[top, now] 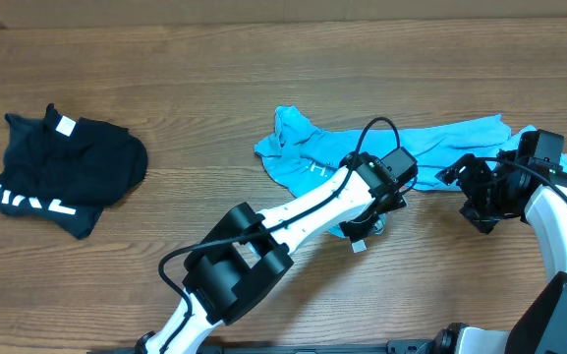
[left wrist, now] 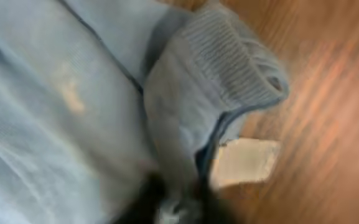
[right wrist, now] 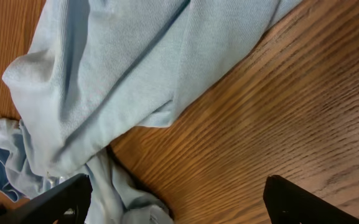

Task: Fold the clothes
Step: 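Grasp the T-shirt edge with the left gripper, right gripper holding other end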

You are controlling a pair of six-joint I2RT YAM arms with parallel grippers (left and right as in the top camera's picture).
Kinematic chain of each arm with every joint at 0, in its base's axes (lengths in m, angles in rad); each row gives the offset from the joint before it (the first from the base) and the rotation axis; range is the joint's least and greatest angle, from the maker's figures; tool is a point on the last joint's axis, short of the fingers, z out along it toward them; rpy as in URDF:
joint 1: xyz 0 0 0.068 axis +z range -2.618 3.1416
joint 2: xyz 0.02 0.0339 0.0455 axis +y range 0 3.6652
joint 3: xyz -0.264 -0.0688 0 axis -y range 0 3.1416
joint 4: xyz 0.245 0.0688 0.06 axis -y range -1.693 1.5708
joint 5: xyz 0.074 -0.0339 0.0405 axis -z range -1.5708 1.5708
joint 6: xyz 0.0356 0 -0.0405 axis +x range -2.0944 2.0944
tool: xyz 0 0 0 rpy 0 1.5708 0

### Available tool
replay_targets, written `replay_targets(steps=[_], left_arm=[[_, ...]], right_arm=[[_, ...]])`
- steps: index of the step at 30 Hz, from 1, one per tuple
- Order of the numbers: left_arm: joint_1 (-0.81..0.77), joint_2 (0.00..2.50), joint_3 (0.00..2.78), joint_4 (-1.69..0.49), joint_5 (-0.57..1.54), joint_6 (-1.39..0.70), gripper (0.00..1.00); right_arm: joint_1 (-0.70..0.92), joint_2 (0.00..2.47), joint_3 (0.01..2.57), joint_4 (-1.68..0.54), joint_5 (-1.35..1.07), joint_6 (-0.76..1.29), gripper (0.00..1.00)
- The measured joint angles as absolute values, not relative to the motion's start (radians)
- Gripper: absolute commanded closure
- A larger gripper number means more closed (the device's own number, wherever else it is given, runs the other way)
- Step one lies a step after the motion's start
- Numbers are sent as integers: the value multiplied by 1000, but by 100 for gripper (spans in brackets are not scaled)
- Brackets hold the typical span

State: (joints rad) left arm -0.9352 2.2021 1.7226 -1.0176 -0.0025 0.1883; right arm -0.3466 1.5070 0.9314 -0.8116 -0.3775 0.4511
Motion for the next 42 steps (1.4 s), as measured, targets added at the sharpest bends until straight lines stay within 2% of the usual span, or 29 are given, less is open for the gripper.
replay_targets(steps=[4,6,8,11,14,18,21,23,25,27,28,29,30,33,35,37,38,40,42], left_arm=[[-903,2202,1728,-1055,-82,102,96],[-861,2203,1851,-1248,-180,30,96],[-791,2162,2080,-1351,-272,-21,96],[-692,1991,2299,-1372,-324,-30,96],[-625,1821,2354,-1389,-350,-14,96],[-620,1789,2355,-1384,-408,26,96],[-620,1788,2355,-1353,-508,60,96],[-620,1787,2355,-1346,-542,63,96],[-620,1787,2355,-1346,-559,63,96],[-620,1787,2355,-1346,-571,63,96],[-620,1787,2355,-1346,-574,63,96],[-620,1787,2355,-1346,-575,63,96],[-620,1787,2355,-1348,-582,63,96],[-620,1781,2355,-1374,-616,65,96],[-620,1766,2355,-1394,-624,70,96],[-620,1737,2355,-1419,-626,74,96],[-620,1725,2355,-1428,-626,75,96],[-620,1699,2355,-1445,-626,76,96],[-620,1687,2355,-1445,-627,78,96]], right_arm=[[-347,1507,931,-813,-377,451,8],[-347,1507,931,-818,-381,442,11],[-347,1507,932,-795,-431,381,16],[-347,1507,932,-749,-572,291,18],[-347,1507,933,-748,-632,257,21],[-347,1507,933,-781,-651,241,33],[-345,1507,934,-841,-622,243,33],[-330,1507,934,-854,-590,250,25],[-278,1507,934,-849,-568,258,21],[-165,1508,934,-800,-490,311,22],[-130,1508,934,-768,-456,334,27],[-108,1509,934,-728,-432,348,39],[-93,1512,936,-677,-413,362,42],[-91,1535,936,-645,-377,400,43],[-91,1563,936,-610,-373,408,51],[-91,1573,936,-596,-369,413,54],[-91,1573,936,-604,-366,414,54],[-91,1574,936,-636,-362,416,43],[-91,1574,937,-702,-339,438,41]])
